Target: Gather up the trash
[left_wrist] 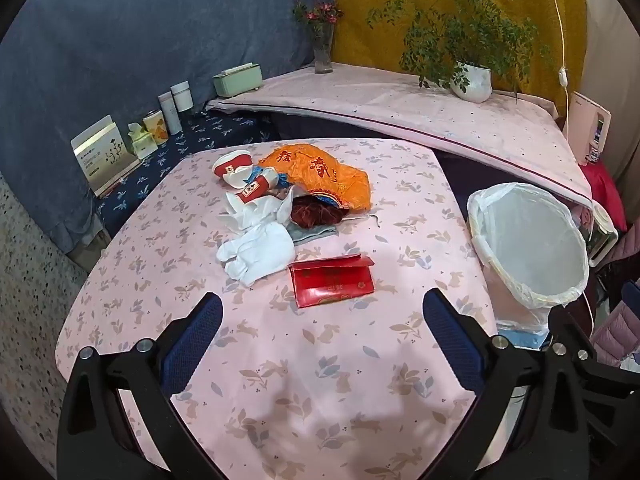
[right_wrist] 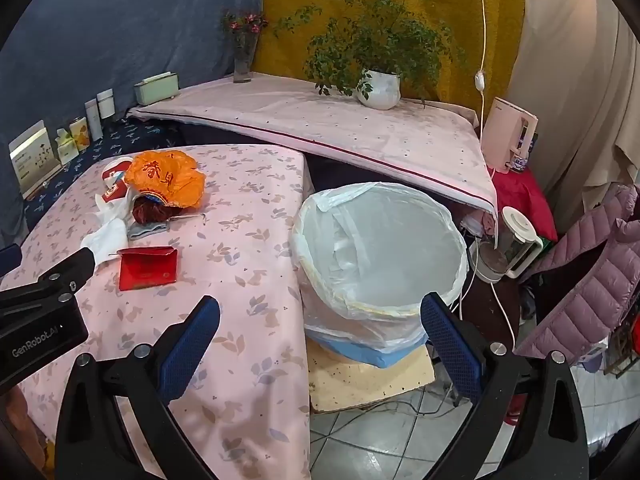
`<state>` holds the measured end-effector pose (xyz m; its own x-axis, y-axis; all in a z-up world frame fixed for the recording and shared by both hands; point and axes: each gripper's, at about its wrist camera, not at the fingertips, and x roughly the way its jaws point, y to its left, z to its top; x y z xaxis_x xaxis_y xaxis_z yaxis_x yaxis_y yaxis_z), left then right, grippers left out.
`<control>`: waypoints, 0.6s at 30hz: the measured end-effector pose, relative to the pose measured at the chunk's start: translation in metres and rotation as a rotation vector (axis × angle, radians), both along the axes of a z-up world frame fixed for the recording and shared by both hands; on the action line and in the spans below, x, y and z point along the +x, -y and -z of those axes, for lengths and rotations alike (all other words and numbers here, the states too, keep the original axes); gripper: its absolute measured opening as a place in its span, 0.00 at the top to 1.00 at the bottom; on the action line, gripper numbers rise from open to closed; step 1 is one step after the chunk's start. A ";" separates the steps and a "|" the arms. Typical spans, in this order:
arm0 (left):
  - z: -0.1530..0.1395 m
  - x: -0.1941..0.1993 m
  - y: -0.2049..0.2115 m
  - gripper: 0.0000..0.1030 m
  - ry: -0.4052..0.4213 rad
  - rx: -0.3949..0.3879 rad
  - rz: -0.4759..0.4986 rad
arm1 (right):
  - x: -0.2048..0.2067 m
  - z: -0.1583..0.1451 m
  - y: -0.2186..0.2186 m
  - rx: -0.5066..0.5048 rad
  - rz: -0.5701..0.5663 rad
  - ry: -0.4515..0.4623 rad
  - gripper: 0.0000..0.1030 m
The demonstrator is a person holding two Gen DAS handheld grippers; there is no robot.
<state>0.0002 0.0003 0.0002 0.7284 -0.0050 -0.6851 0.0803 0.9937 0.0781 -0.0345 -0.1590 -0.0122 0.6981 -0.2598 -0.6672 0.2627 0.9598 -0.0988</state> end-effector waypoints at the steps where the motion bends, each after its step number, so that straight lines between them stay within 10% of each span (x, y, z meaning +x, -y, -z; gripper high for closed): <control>1: 0.000 0.000 0.000 0.07 -0.001 -0.002 -0.001 | -0.001 0.000 0.000 0.007 -0.003 0.010 0.07; 18: -0.003 -0.004 -0.004 0.07 0.002 -0.003 -0.021 | -0.003 -0.003 -0.005 0.003 -0.035 0.001 0.07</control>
